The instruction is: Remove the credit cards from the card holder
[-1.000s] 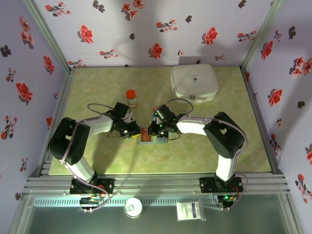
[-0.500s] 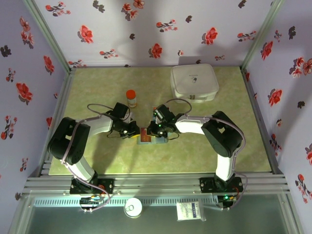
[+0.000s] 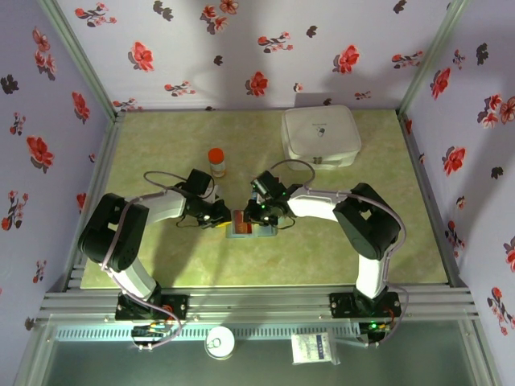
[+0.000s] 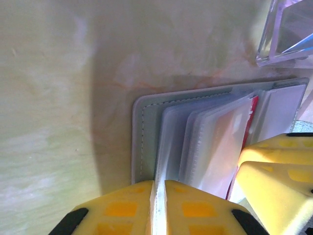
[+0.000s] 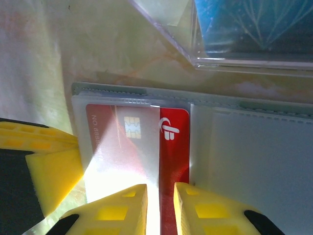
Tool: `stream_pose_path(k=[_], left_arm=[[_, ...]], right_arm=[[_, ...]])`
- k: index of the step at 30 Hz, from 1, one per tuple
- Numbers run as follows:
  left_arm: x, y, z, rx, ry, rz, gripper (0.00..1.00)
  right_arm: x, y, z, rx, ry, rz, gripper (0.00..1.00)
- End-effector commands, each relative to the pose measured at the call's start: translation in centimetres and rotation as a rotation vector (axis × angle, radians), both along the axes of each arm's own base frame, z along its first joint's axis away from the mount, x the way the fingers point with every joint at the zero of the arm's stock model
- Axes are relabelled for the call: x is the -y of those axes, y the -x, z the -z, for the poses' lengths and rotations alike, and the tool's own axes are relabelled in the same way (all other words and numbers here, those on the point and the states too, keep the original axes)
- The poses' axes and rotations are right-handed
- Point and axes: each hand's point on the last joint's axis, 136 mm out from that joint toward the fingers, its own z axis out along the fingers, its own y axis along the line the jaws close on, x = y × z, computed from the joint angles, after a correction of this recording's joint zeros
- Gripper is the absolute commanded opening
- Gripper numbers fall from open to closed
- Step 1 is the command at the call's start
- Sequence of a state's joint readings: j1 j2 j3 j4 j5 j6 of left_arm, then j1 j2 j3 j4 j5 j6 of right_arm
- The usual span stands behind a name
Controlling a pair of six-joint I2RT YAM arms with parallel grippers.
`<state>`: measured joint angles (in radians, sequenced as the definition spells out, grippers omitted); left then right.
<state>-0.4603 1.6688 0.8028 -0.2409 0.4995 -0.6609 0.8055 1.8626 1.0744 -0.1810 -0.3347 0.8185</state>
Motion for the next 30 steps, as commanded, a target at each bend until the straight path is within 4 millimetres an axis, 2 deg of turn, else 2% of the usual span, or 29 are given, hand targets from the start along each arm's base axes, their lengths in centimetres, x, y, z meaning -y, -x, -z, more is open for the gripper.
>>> stream_pose_path(k=[1,7,13,16,22,30], left_arm=[[-0.4,0.4,-0.8,-0.001,-0.009,0.024,0.14],[-0.3,0.0,-2.7,0.028,0.003,0.024,0.13],[0.4,0.0,-3.4,0.034,0.026,0.034,0.08],[1.2,0.2,-3.2,0.025,0.029,0.048,0.02],[2.4,0.6,-2.3,0.010,0.027,0.071,0.00],[1.8,0.8,-0.4,-0.015,-0.029,0.072,0.00]], right_arm=[[-0.1,0.2,-1.5,0.026,-0.022,-0.011,0.23],[0.2,-0.1,-2.8,0.065,-0.040,0.006,0.23],[0.8,-0.3,-2.8,0.075,-0.029,0.026,0.23],[1.1,-0.3,-2.5,0.070,-0.021,0.032,0.23],[1.5,-0.3,-2.1,0.059,-0.010,0.042,0.23],[1.5,-0.2,-1.8,0.050,-0.014,0.041,0.24]])
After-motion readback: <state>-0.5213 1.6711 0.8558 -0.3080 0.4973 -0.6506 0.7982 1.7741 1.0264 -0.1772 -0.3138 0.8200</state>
